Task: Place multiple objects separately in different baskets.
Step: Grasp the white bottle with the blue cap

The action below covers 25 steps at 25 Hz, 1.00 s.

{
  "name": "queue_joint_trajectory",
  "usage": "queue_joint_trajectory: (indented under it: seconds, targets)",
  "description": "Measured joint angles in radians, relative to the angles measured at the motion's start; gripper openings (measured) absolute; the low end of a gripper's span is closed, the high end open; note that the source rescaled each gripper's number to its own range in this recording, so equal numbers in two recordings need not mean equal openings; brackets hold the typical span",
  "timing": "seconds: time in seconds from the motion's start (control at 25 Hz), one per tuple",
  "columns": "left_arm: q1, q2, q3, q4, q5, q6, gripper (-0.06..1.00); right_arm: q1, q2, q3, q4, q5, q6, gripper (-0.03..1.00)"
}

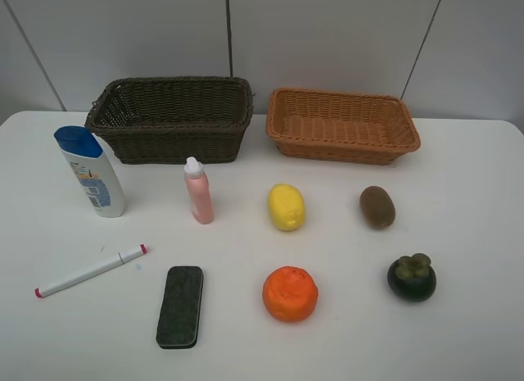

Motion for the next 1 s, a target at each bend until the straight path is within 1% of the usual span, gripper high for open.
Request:
queue_joint_trajectory:
  seconds: [0.48, 0.6, 0.76, 1.0]
  targets:
    - [0.0, 0.0, 0.0, 0.0, 0.0, -0.007, 1.0, 0.0, 0.0, 0.0, 0.0, 0.0, 0.0, 0.98]
    - [0.0, 0.031, 0.0, 0.001, 0.0, -0.019, 1.0, 0.0, 0.0, 0.0, 0.0, 0.0, 0.0, 0.98]
    - [0.0, 0.167, 0.0, 0.001, -0.001, -0.037, 1.0, 0.0, 0.0, 0.0, 0.0, 0.0, 0.0, 0.98]
    - [0.0, 0.453, -0.015, 0.001, -0.011, -0.036, 1.0, 0.0, 0.0, 0.0, 0.0, -0.001, 0.0, 0.98]
